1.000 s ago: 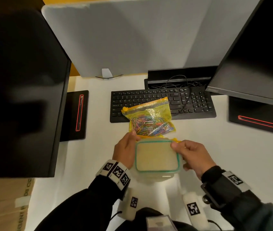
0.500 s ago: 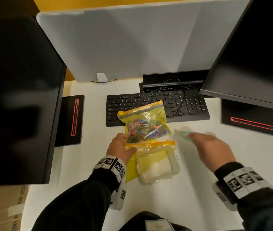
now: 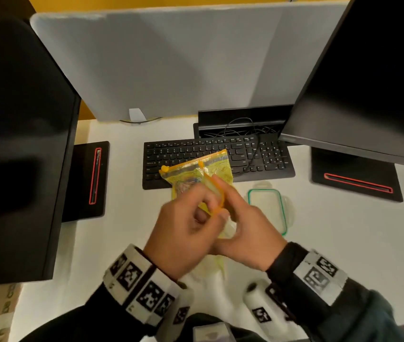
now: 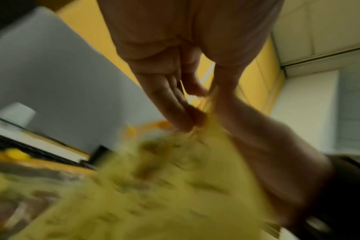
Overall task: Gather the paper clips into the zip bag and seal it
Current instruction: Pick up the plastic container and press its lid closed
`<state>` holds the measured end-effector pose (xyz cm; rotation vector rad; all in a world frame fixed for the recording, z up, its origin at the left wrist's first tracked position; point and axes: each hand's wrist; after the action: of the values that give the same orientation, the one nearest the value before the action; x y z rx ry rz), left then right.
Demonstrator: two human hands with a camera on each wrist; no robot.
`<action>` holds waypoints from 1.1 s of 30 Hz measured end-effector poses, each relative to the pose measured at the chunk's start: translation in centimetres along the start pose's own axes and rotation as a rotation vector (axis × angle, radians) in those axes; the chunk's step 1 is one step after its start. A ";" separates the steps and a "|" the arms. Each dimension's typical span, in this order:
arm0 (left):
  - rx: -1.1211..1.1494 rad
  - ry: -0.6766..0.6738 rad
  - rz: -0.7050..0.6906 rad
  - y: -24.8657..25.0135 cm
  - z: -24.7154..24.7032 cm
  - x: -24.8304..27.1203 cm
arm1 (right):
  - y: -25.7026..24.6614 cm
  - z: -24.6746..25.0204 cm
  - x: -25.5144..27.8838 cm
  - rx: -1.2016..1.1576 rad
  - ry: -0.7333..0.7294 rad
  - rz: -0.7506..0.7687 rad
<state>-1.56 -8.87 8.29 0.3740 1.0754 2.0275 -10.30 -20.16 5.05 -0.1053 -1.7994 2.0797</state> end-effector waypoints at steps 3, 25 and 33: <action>-0.018 -0.089 -0.132 -0.1 -0.8 0.3 | 0.5 -0.8 -0.9 -0.198 0.132 0.114; 0.389 -0.142 0.433 -6.0 -0.5 0.1 | 2.5 -2.3 1.5 0.678 -0.276 0.254; 0.004 -0.282 0.104 -5.6 1.3 0.1 | 0.5 1.7 -1.0 0.473 -0.113 0.037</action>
<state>1.98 -6.23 4.55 0.7083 0.9012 1.9893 -9.96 -22.14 4.67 0.1106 -1.3215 2.5187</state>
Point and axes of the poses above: each hand's wrist, its own x-axis away from the middle knuckle, its own z-axis out of the back of the hand, y = z × x, and after that the axes turned 14 degrees about -x, right-handed
